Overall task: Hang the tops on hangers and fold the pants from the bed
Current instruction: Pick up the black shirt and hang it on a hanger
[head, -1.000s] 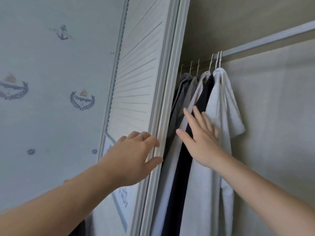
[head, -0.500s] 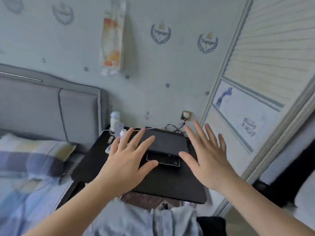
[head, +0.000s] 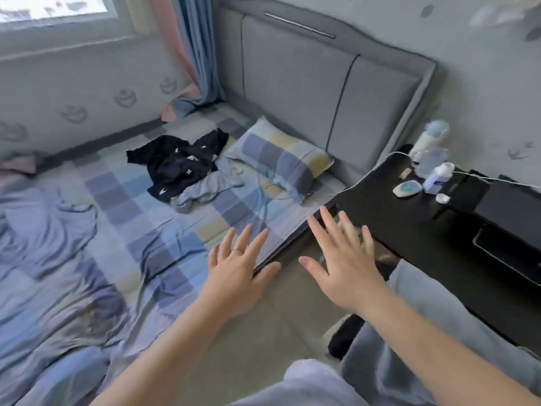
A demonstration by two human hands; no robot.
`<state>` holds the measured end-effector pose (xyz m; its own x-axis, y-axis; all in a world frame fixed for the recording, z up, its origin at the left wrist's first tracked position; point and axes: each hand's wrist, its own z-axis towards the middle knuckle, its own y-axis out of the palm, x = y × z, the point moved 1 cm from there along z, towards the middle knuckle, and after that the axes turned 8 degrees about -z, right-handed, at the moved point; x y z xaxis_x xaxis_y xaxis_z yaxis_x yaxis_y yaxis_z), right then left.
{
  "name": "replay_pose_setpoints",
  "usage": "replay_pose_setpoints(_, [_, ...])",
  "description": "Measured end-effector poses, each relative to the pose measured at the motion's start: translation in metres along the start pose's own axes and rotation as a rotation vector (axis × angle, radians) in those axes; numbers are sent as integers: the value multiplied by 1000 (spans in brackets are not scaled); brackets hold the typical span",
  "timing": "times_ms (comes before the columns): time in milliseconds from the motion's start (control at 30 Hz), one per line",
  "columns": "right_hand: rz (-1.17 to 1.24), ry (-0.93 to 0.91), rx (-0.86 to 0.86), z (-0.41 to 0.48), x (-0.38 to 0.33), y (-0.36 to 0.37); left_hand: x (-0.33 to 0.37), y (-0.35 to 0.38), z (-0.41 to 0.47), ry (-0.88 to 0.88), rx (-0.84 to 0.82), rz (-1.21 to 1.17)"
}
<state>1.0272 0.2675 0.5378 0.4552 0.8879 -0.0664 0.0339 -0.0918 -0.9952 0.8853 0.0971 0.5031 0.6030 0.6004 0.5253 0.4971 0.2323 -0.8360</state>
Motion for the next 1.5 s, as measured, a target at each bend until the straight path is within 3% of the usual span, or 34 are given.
replay_pose_setpoints(300, [29,-220,-145,141,-43,44,-99,-16,52,-335,121,-86])
replay_pose_setpoints(633, [50,-297,-254,327,-31,47,-151,-54,189,-554,77,-150])
replay_pose_setpoints(1067, [60,-316,-299,499,-45,96,-240,-65,333,-555,51,-188])
replay_pose_setpoints(1300, [42,-315,-304,617,-107,194,-378,-54,418,-529,-8,-110])
replay_pose_setpoints(1500, [14,-287,-367,738,-143,321,-504,5,529,-499,-59,-123])
